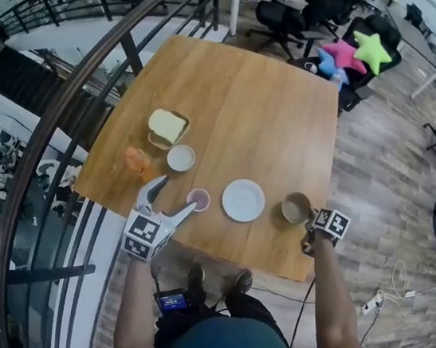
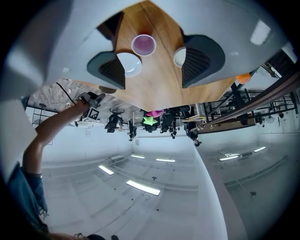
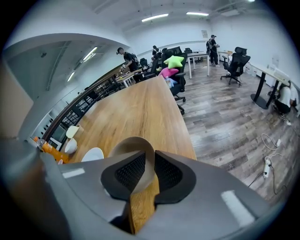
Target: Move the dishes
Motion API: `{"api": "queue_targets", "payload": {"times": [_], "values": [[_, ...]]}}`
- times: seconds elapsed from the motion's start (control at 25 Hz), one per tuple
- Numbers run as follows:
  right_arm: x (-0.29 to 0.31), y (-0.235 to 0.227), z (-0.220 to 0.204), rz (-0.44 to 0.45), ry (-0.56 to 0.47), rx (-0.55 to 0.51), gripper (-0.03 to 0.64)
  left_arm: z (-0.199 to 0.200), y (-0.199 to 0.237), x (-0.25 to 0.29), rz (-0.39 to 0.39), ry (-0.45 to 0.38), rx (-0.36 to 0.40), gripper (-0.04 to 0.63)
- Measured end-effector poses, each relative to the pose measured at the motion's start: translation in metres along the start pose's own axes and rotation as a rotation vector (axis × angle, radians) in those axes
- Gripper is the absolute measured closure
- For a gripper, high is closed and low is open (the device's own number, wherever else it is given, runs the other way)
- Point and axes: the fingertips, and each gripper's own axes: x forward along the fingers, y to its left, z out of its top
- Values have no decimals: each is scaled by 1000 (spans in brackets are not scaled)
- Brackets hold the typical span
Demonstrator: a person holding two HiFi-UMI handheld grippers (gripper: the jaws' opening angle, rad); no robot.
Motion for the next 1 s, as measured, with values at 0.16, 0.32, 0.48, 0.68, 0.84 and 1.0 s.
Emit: {"api": "queue_targets", "payload": {"times": [0.16, 0.32, 0.48, 0.68, 0.84, 1.0], "values": [[-32, 15, 22, -11, -84, -73, 555, 19, 7, -18, 15, -38, -5, 238], [-85, 64, 61, 67, -250, -150, 557, 43, 15, -32, 19, -102, -43, 259], [-153, 134, 94, 197, -426, -227, 557, 74, 15, -47, -17, -207, -151, 270], [-248, 226, 114, 360, -615, -376, 558, 121, 10, -67, -43, -309, -162, 281], [-312, 283, 104, 417, -720, -509, 558, 153, 2, -84, -66, -364, -110, 282], [-365, 328, 84, 514, -793, -599, 558, 181, -7, -102, -87, -403, -53, 282]]}}
